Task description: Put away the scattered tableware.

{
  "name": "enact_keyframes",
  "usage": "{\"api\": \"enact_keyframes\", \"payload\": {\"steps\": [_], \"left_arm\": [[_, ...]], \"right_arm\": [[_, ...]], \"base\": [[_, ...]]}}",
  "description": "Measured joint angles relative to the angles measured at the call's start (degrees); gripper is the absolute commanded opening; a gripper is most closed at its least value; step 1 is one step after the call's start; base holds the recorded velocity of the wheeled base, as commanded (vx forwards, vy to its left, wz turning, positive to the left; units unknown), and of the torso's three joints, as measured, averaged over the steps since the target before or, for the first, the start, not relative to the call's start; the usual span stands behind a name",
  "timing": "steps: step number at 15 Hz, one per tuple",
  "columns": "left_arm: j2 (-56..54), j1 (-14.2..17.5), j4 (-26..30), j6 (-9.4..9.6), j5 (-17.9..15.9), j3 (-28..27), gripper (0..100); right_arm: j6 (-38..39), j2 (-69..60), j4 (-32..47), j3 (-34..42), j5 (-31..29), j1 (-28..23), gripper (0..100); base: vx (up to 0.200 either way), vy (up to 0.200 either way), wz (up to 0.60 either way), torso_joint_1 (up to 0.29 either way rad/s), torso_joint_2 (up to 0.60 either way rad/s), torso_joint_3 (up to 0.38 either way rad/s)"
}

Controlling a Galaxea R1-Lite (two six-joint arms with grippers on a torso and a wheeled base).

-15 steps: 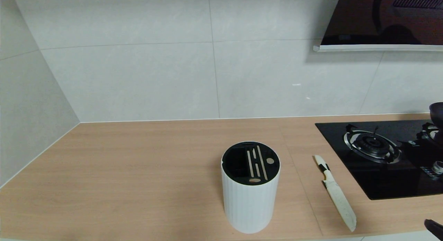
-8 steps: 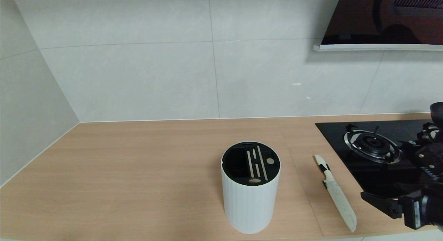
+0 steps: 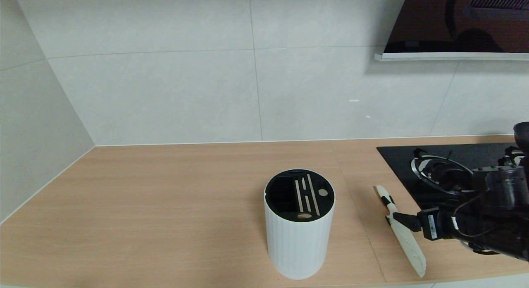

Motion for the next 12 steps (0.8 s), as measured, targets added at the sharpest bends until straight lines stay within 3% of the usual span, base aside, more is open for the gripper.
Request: {"api": "enact_keyframes", "payload": {"steps": [12], "left_arm": [[0.0, 0.0, 0.0, -0.02, 0.0, 0.0, 100]], "right_arm": [[0.05, 25.28, -17.03, -4.9, -6.91, -2.12, 100]], "base": [[0.0, 0.0, 0.0, 0.0, 0.0, 0.0]]}}
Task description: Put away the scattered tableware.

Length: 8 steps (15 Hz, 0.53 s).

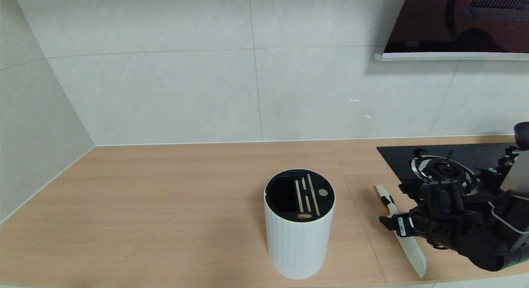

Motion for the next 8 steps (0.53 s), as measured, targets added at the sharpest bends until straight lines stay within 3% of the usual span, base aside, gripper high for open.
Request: {"api": "enact_keyframes", "payload": {"steps": [8], "left_arm": [[0.0, 0.0, 0.0, 0.02, 0.0, 0.0, 100]], "right_arm": [[1.77, 5.49, -2.23, -3.12, -1.76, -0.46, 100]], "base": [[0.0, 0.0, 0.0, 0.0, 0.0, 0.0]]}}
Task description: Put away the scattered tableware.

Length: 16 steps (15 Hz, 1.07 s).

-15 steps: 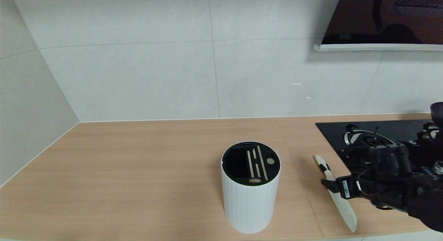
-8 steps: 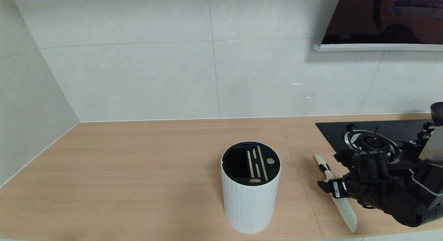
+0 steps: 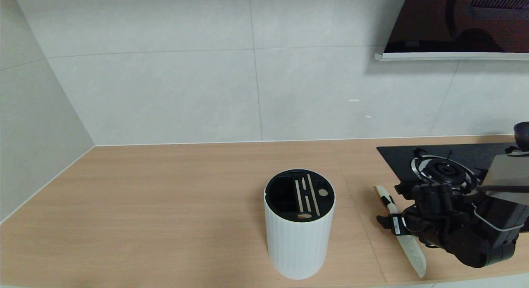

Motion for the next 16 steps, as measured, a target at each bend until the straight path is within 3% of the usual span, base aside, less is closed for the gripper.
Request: {"api": "enact_keyframes", "payload": {"steps": [16], "left_arm": [[0.0, 0.0, 0.0, 0.0, 0.0, 0.0, 100]], "right_arm": [[1.12, -3.4, 0.35, 3.45, 0.63, 1.22, 100]], "base": [[0.0, 0.0, 0.0, 0.0, 0.0, 0.0]]}}
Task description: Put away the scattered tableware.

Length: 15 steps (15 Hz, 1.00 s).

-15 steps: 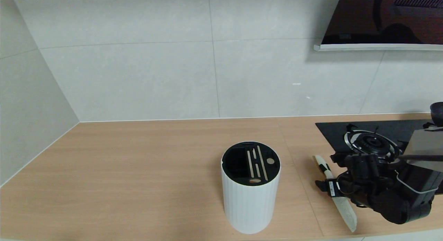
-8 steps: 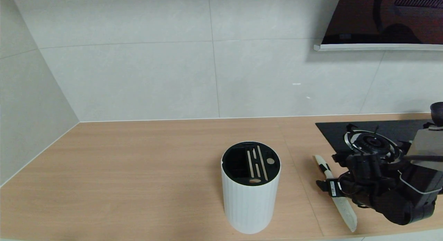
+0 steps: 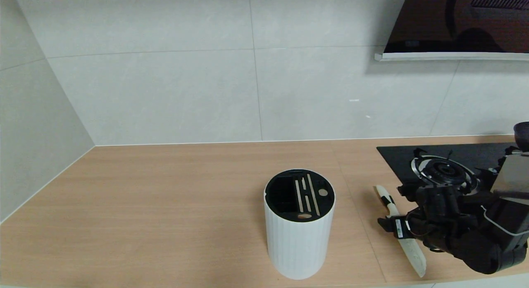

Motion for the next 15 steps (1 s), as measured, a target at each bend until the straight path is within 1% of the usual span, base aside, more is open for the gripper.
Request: {"api": "enact_keyframes", "payload": {"steps": [5, 6, 15], "left_arm": [[0.0, 0.0, 0.0, 0.0, -0.01, 0.0, 100], [0.0, 0.0, 0.0, 0.0, -0.01, 0.0, 100], [0.0, 0.0, 0.0, 0.0, -0.01, 0.0, 100]], "right_arm": [[-0.07, 1.39, -0.12, 0.22, -0.01, 0.4, 100], [-0.07, 1.61, -0.17, 0.22, -0.06, 0.4, 0], [-0.07, 2.33, -0.46, 0.11, -0.3, 0.38, 0]], "base": [[0.0, 0.0, 0.0, 0.0, 0.0, 0.0], [0.0, 0.0, 0.0, 0.0, 0.0, 0.0], [0.0, 0.0, 0.0, 0.0, 0.0, 0.0]]}}
